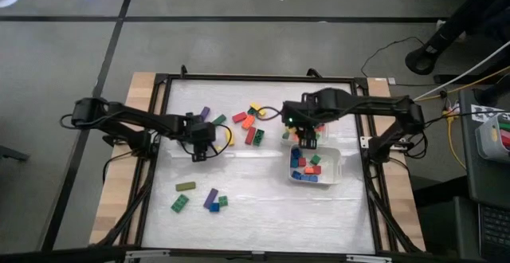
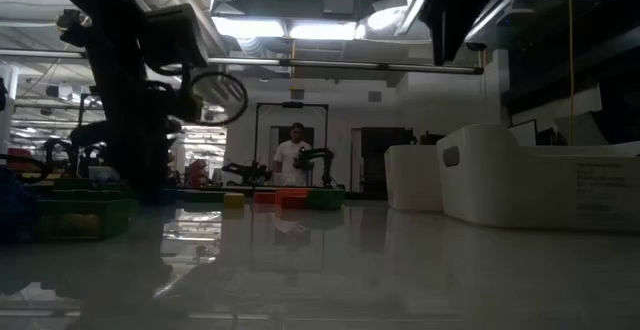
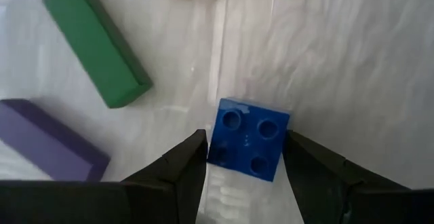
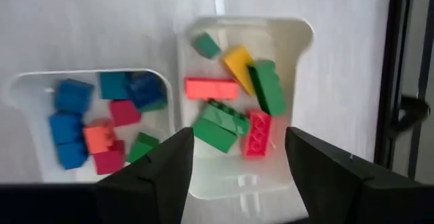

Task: Sort blocks by size
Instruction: Put the blue cube game piece into the bottom white bin, then put the green cube game piece into the bottom white bin

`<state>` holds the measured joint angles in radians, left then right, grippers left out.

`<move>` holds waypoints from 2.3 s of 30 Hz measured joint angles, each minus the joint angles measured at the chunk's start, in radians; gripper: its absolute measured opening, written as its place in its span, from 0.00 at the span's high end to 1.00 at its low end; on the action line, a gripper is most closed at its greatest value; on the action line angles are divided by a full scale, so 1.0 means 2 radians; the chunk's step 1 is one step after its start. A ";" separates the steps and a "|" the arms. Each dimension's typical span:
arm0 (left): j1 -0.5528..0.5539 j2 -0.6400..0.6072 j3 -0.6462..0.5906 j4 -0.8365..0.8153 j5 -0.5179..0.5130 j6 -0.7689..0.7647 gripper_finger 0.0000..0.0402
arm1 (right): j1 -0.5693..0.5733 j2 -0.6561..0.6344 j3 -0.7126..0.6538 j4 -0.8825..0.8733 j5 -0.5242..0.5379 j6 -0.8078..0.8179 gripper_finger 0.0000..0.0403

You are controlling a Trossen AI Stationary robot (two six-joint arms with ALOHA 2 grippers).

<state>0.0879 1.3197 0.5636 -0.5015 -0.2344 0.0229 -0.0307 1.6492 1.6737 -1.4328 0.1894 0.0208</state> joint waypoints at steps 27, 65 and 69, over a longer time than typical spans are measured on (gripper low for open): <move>-0.065 0.113 0.023 0.632 0.073 -0.129 0.70 | 0.216 -0.005 0.000 0.049 0.163 0.146 0.42; -0.134 0.241 0.382 0.045 0.072 -0.070 0.51 | 0.234 -0.073 -0.234 0.429 0.161 0.137 0.42; -0.175 0.195 0.359 -0.035 0.058 -0.106 0.53 | 0.234 -0.032 -0.234 0.522 0.108 0.099 0.42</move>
<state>-0.2618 1.7095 1.2809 -0.5715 -0.1194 -0.1893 0.4381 1.5856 1.2060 -0.3885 0.4050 0.2190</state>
